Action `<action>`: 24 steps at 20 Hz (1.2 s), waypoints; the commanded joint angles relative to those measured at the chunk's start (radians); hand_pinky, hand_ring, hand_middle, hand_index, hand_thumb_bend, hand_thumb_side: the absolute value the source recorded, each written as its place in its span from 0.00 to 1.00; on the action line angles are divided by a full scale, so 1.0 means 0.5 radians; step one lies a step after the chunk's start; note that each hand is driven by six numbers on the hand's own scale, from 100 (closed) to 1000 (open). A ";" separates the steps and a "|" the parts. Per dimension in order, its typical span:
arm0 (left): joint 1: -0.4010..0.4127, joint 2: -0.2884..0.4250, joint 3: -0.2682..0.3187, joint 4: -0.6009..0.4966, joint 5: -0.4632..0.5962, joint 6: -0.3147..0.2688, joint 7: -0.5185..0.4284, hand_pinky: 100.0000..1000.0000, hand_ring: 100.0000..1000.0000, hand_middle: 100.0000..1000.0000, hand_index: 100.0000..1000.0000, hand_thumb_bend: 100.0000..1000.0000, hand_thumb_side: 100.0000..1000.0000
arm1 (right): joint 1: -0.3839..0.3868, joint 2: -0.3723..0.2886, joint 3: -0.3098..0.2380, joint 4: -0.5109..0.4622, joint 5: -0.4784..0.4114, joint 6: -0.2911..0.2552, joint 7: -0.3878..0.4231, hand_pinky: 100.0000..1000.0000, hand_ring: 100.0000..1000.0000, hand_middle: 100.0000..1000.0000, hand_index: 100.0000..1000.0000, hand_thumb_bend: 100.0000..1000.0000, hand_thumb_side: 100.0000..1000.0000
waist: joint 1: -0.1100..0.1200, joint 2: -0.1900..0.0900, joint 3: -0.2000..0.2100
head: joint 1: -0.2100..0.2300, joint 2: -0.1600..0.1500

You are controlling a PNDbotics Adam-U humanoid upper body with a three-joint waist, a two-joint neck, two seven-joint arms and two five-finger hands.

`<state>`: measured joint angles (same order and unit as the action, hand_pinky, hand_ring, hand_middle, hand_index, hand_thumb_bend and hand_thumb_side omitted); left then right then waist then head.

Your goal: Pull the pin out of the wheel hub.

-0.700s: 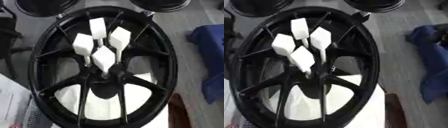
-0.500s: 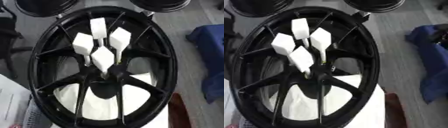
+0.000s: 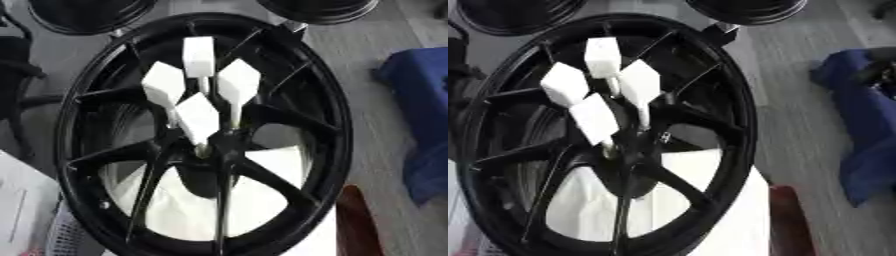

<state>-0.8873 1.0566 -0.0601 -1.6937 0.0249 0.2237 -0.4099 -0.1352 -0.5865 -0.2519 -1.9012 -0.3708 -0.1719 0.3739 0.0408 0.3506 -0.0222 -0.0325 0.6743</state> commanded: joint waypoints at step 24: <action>-0.273 -0.040 -0.457 -0.125 -0.240 -0.311 -0.533 0.77 0.72 0.62 0.75 0.33 0.50 | -0.015 -0.070 0.001 -0.015 0.022 0.011 0.032 0.80 0.59 0.54 0.77 0.00 0.69 | 0.019 -0.054 -0.022 | 0.013 -0.026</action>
<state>-1.0048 1.0215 -0.2818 -1.7548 -0.0838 0.0824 -0.6561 -0.1361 -0.5868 -0.2456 -1.9006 -0.3632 -0.1649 0.3862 0.0536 0.3505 -0.0327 -0.0280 0.6743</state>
